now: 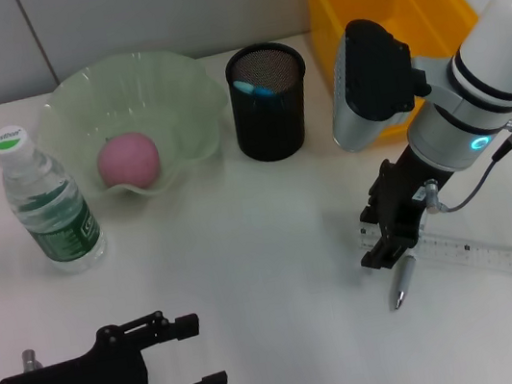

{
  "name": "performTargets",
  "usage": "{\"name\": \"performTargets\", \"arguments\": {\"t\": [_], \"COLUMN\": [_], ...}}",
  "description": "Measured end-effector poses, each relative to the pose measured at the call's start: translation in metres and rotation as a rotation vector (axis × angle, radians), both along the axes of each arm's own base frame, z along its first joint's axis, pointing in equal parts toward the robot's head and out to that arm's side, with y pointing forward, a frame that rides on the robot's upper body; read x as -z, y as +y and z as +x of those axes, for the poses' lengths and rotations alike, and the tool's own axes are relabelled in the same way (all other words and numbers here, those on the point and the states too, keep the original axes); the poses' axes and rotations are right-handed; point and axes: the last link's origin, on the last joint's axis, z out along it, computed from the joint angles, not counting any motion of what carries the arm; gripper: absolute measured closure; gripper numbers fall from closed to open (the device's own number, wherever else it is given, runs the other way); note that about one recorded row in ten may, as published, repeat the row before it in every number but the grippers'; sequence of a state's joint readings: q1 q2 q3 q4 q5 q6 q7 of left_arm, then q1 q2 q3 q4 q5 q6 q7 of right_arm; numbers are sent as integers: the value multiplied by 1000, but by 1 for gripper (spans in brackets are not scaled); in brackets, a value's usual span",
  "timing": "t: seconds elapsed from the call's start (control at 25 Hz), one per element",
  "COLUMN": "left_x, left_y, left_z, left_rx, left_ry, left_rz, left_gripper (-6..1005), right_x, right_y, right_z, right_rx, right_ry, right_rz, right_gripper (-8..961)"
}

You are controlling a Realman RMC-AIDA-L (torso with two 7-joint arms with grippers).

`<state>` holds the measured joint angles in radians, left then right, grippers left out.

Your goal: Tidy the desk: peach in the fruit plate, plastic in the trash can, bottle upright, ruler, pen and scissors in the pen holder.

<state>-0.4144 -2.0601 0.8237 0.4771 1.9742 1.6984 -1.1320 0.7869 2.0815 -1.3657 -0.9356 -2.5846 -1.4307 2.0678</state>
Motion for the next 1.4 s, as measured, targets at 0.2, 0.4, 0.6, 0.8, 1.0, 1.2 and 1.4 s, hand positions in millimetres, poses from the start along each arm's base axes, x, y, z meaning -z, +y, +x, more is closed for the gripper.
{"name": "performTargets", "arguments": {"t": [0.2, 0.4, 0.6, 0.8, 1.0, 1.2, 1.4], "left_x": [0, 0, 0, 0, -1, -1, -2], "left_y": [0, 0, 0, 0, -1, -1, 0], "left_z": [0, 0, 0, 0, 0, 1, 2], "left_rx": [0, 0, -1, -1, 0, 1, -2], "left_ry": [0, -2, -4, -5, -8, -11, -14], "left_rz": [0, -1, 1, 1, -1, -5, -5], "left_gripper": [263, 268, 338, 383, 382, 362, 343], "right_x": [1, 5, 4, 0, -16, -40, -71], "right_y": [-1, -1, 0, 2, 1, 0, 1], "right_z": [0, 1, 0, -7, -27, -52, -72], "right_rx": [-7, -15, -17, -24, -42, -69, -105], "right_ry": [-8, -27, -35, -24, 26, 136, 286], "right_rz": [-4, -1, 9, 26, 59, 123, 227], "right_gripper": [348, 408, 475, 577, 574, 572, 569]}}
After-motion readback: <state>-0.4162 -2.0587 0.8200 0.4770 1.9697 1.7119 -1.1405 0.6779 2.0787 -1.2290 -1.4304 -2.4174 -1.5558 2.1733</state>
